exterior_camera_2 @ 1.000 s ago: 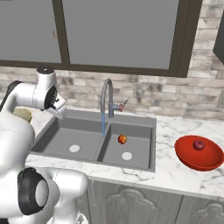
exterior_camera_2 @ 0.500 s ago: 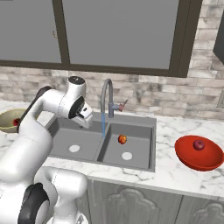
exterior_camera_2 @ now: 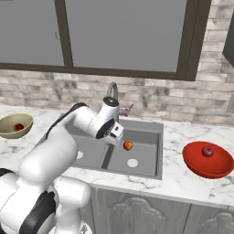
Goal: Pick the peachs from the sink and place them in one bowl. Place the apple in the other bowl. Then turn off the sink faucet.
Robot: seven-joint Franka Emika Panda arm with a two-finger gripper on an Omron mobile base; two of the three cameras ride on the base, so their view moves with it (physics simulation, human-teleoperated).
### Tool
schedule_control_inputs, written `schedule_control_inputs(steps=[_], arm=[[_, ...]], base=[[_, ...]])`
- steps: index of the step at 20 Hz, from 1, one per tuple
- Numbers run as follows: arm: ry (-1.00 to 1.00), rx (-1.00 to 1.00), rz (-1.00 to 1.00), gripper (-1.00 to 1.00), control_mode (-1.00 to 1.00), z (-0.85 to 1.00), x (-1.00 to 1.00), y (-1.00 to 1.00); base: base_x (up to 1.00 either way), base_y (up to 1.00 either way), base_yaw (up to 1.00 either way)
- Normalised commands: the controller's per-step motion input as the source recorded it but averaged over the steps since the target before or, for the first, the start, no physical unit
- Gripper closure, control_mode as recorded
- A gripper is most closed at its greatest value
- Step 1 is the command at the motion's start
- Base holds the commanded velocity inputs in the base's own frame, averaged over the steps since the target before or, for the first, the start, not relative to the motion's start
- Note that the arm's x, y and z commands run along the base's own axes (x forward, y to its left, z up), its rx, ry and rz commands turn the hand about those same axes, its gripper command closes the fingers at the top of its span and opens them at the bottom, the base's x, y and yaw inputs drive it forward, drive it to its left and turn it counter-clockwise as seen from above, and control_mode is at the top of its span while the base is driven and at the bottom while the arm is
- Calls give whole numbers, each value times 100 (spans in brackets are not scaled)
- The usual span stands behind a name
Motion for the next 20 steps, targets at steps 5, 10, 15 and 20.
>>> schedule_control_inputs(steps=[5, 10, 15, 20], arm=[[7, 1, 13, -100, -100, -22, 45, -62], [2, 5, 4, -100, -100, -5, 39, -43], [-4, 7, 0, -100, -100, -19, 6, -8], [-4, 5, -1, -100, -100, -27, 9, 4]], base=[[0, 0, 0], [0, 0, 0], [0, 0, 0], [0, 0, 0]])
